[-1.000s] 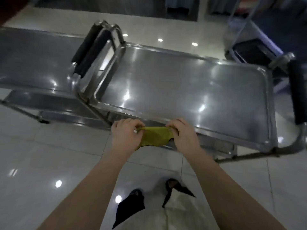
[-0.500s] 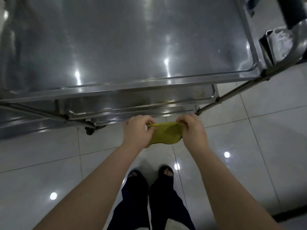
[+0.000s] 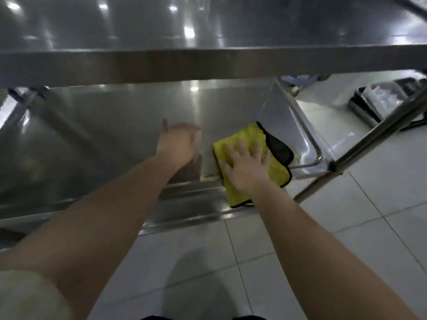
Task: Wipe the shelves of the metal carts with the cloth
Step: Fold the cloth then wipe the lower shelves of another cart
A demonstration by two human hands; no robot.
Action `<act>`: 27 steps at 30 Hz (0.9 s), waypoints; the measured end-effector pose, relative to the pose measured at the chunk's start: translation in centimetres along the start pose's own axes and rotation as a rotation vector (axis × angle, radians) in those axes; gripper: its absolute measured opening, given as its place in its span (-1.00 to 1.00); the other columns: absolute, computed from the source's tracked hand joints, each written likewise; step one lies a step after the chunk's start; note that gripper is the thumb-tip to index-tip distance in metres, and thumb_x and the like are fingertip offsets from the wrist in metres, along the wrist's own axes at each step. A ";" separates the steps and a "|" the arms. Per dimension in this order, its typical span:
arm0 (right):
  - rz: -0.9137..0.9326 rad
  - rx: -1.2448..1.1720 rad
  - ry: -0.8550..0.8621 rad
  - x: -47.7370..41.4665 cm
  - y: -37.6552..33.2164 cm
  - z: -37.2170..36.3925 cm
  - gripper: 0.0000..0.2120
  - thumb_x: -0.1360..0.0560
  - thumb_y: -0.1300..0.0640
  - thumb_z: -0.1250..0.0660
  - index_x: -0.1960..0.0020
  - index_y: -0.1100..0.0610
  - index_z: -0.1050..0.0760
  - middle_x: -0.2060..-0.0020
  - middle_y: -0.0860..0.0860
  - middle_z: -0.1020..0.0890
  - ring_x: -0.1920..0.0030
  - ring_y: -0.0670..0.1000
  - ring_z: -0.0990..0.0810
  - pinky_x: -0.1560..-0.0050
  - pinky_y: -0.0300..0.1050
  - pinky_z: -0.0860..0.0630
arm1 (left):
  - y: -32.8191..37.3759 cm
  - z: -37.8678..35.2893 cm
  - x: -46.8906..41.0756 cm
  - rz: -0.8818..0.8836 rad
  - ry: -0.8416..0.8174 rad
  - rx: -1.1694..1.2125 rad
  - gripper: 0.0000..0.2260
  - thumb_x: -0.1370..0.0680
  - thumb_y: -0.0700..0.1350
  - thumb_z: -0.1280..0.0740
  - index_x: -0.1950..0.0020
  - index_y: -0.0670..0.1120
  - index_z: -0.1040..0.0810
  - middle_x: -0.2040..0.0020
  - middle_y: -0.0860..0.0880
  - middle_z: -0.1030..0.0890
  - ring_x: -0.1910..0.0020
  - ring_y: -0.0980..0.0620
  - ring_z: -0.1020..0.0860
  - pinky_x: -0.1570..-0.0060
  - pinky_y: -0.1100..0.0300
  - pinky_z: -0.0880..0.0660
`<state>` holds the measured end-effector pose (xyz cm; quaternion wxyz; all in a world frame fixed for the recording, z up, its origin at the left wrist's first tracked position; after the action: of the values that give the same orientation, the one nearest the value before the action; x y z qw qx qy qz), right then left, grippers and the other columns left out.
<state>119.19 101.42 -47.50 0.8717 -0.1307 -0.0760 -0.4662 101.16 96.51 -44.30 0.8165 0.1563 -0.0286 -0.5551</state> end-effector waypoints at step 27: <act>0.092 -0.064 0.101 -8.8 2.8 -0.2 -0.43 -0.54 -0.41 0.13 -0.50 -0.37 0.16 -0.54 -0.30 0.13 -0.53 0.30 0.17 -0.35 0.43 -0.07 | -0.4 -6.7 -2.6 -0.037 -0.075 -0.174 -0.55 -0.66 0.05 0.05 -0.58 0.09 -0.07 -0.60 0.05 -0.06 -0.56 -0.06 -0.04 -0.49 -0.17 0.03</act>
<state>116.62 109.85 -50.40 0.8902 -0.1382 -0.0106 -0.4339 101.31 100.25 -50.49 0.8150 0.0645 -0.0082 -0.5759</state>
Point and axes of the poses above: each hand's wrist, its own x-axis away from the middle knuckle, its own z-axis out of the back of the hand, y = z × x, the point moved 6 cm from there along -x, towards the middle knuckle
